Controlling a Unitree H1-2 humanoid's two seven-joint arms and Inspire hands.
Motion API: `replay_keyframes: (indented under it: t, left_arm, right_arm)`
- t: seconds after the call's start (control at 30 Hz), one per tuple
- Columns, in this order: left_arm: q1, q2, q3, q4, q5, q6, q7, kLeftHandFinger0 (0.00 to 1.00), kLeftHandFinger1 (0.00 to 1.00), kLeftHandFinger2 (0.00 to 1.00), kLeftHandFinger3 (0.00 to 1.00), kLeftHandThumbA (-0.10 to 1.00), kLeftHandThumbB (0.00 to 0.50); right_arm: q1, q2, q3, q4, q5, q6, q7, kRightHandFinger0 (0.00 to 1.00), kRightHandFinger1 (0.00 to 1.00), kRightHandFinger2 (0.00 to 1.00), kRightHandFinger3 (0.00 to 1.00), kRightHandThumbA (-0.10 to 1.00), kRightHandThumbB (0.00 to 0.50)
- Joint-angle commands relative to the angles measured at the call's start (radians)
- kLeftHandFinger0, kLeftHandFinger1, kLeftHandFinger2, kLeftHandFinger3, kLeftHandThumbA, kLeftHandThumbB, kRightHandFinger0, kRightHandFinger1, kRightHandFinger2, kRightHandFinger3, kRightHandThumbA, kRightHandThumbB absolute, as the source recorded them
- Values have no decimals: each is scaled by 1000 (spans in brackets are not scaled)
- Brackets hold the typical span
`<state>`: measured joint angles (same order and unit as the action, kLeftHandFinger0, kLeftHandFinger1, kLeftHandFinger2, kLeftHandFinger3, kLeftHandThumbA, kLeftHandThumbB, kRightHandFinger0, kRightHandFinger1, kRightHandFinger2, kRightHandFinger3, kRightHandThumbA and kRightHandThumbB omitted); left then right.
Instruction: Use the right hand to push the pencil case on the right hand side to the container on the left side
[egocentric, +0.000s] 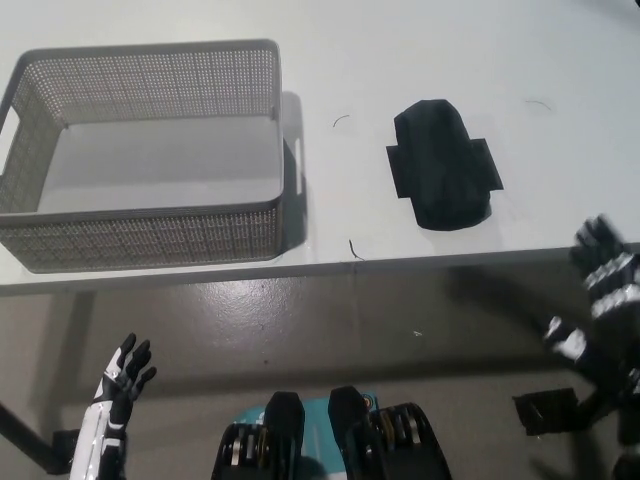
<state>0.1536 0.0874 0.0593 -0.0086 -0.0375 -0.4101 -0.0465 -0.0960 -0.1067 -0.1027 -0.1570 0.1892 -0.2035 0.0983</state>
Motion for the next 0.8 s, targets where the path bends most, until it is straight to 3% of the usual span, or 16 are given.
replay_keyframes:
  t: [0.0, 0.17, 0.3, 0.37, 0.47, 0.77]
  left_arm:
    - [8, 10, 6, -38, -11, -60, -12, 1000, 1000, 1000, 1000, 953, 168]
    - [10, 10, 6, -41, -6, -60, -10, 1000, 1000, 1000, 1000, 955, 163]
    - [11, 12, 7, -46, -6, -60, -11, 1000, 1000, 1000, 1000, 954, 166]
    - [11, 12, 5, -47, -12, -60, -16, 1000, 1000, 1000, 1000, 953, 165]
    - [12, 8, 3, -42, -10, -60, -17, 1000, 1000, 1000, 1000, 953, 176]
    - [12, 8, 3, -47, -8, -60, -22, 1000, 1000, 1000, 1000, 957, 182]
  right_arm:
    - [-79, -31, -34, -26, 43, 16, -10, 1000, 1000, 1000, 1000, 1000, 236]
    - [-203, -85, -59, 18, 32, 68, -12, 1000, 1000, 1000, 1000, 1000, 196]
    - [-302, -105, -66, 102, 39, 79, -6, 1000, 1000, 1000, 1000, 1000, 209]
    - [-366, -118, -64, 167, 20, 78, -8, 1000, 1000, 1000, 1000, 1000, 242]
    - [-444, -129, -62, 256, 9, 82, -9, 1000, 1000, 1000, 1000, 1000, 199]
    - [-692, -164, -39, 633, 9, 52, 45, 1000, 1000, 1000, 1000, 1000, 225]
